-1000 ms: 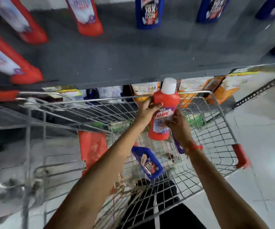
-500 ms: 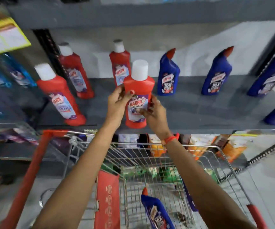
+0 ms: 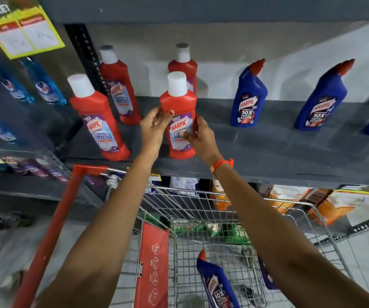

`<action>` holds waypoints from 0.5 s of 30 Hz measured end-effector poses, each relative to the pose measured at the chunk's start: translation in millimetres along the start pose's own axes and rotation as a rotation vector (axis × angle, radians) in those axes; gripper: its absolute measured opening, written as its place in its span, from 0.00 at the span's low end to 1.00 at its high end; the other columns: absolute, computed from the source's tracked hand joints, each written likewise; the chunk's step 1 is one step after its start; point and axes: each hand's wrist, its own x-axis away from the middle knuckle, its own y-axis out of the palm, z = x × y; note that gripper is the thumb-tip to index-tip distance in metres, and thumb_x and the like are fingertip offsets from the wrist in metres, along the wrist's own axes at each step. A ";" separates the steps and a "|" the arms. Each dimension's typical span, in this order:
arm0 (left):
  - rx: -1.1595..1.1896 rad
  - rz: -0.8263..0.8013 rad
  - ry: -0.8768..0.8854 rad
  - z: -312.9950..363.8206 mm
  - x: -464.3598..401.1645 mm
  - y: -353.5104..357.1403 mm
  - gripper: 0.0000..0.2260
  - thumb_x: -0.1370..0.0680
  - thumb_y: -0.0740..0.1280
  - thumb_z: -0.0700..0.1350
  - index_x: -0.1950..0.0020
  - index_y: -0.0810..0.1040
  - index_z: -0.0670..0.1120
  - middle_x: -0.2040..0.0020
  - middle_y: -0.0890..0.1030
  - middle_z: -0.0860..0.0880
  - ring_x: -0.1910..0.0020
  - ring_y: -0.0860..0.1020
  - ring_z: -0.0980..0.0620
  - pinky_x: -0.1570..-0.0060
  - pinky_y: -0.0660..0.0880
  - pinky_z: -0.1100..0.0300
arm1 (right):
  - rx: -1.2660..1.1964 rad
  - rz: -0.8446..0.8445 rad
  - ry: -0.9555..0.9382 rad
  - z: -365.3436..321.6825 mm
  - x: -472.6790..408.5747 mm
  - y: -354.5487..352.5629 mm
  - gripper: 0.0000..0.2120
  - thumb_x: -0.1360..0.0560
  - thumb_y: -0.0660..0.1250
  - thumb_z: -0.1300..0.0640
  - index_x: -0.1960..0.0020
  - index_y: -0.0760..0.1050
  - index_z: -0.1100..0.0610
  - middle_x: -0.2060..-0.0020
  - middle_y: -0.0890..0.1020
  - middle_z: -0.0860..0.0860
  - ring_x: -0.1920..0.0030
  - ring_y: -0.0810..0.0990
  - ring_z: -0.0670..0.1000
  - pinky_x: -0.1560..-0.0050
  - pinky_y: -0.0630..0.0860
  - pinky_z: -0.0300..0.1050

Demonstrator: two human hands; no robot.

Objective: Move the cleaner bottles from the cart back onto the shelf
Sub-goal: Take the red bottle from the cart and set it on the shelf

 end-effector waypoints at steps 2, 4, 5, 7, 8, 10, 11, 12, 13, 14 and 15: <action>-0.005 0.026 0.006 -1.2 0.3 1.6 0.13 0.27 0.67 0.42 0.44 0.76 0.40 0.57 0.81 0.54 0.56 0.79 0.58 0.47 0.77 0.55 | 0.015 0.001 0.003 2.3 -1.3 -1.9 0.26 0.28 0.67 0.66 0.32 0.62 0.65 0.40 0.77 0.61 0.41 0.77 0.56 0.45 0.72 0.35; -0.008 0.052 0.035 -3.9 -1.1 2.2 0.14 0.28 0.68 0.44 0.45 0.76 0.40 0.62 0.82 0.59 0.60 0.79 0.63 0.53 0.77 0.64 | 0.032 0.012 0.003 1.3 -1.1 -2.2 0.28 0.28 0.68 0.64 0.31 0.61 0.64 0.39 0.77 0.60 0.41 0.76 0.54 0.47 0.72 0.31; -0.026 0.075 0.043 -7.0 0.0 3.2 0.16 0.29 0.68 0.45 0.46 0.77 0.39 0.62 0.82 0.58 0.61 0.78 0.65 0.55 0.76 0.67 | 0.032 0.017 0.017 3.9 2.1 -2.6 0.30 0.28 0.69 0.63 0.30 0.60 0.63 0.38 0.76 0.59 0.41 0.76 0.53 0.44 0.73 0.34; -0.050 0.132 0.082 -12.7 3.6 5.0 0.17 0.29 0.68 0.44 0.45 0.75 0.34 0.58 0.82 0.47 0.62 0.76 0.67 0.56 0.74 0.71 | 0.004 0.034 0.004 5.0 10.8 -4.1 0.31 0.29 0.69 0.63 0.29 0.60 0.61 0.37 0.75 0.59 0.38 0.75 0.54 0.36 0.73 0.45; -0.040 0.170 0.100 -19.2 8.2 6.5 0.17 0.29 0.68 0.41 0.44 0.75 0.33 0.53 0.81 0.41 0.59 0.77 0.67 0.53 0.74 0.70 | -0.009 0.056 -0.011 8.1 18.2 -5.3 0.31 0.29 0.69 0.63 0.29 0.60 0.61 0.36 0.74 0.58 0.36 0.74 0.54 0.35 0.73 0.50; -0.027 0.317 0.144 -37.6 23.3 8.0 0.17 0.28 0.68 0.42 0.42 0.74 0.37 0.44 0.78 0.37 0.48 0.78 0.57 0.42 0.75 0.59 | -0.037 0.131 -0.014 20.6 42.1 -7.5 0.28 0.28 0.68 0.64 0.31 0.63 0.60 0.35 0.73 0.56 0.35 0.73 0.53 0.34 0.72 0.50; -0.079 0.435 0.195 -50.4 34.4 8.7 0.16 0.27 0.68 0.46 0.42 0.74 0.41 0.44 0.79 0.40 0.45 0.78 0.50 0.39 0.74 0.51 | -0.035 0.189 -0.013 29.7 57.9 -8.3 0.24 0.27 0.66 0.65 0.33 0.66 0.60 0.37 0.74 0.54 0.37 0.74 0.51 0.36 0.73 0.46; -0.151 0.534 0.255 -63.4 47.6 10.6 0.15 0.27 0.66 0.49 0.43 0.75 0.44 0.46 0.79 0.45 0.45 0.77 0.46 0.40 0.74 0.47 | -0.006 0.261 -0.015 39.2 75.7 -8.7 0.19 0.27 0.65 0.65 0.37 0.70 0.60 0.41 0.77 0.54 0.41 0.76 0.48 0.40 0.75 0.41; -0.209 0.599 0.296 -77.7 62.1 14.1 0.14 0.26 0.64 0.49 0.44 0.75 0.44 0.48 0.77 0.51 0.46 0.77 0.46 0.41 0.74 0.49 | 0.030 0.324 -0.003 52.2 95.1 -8.2 0.14 0.27 0.65 0.66 0.42 0.73 0.60 0.46 0.79 0.53 0.48 0.78 0.43 0.46 0.76 0.34; -0.249 0.639 0.310 -93.1 78.9 18.1 0.13 0.25 0.63 0.47 0.44 0.75 0.42 0.51 0.74 0.56 0.49 0.76 0.50 0.42 0.74 0.57 | 0.057 0.367 0.025 67.9 115.4 -6.5 0.10 0.27 0.64 0.67 0.47 0.75 0.61 0.52 0.80 0.51 0.54 0.78 0.40 0.54 0.76 0.28; -0.286 0.663 0.305 -111.5 95.1 22.3 0.12 0.24 0.63 0.44 0.45 0.75 0.39 0.54 0.72 0.56 0.52 0.74 0.55 0.45 0.72 0.67 | 0.078 0.375 0.070 85.8 135.4 -4.2 0.08 0.28 0.64 0.68 0.50 0.75 0.61 0.56 0.79 0.48 0.59 0.78 0.38 0.59 0.75 0.25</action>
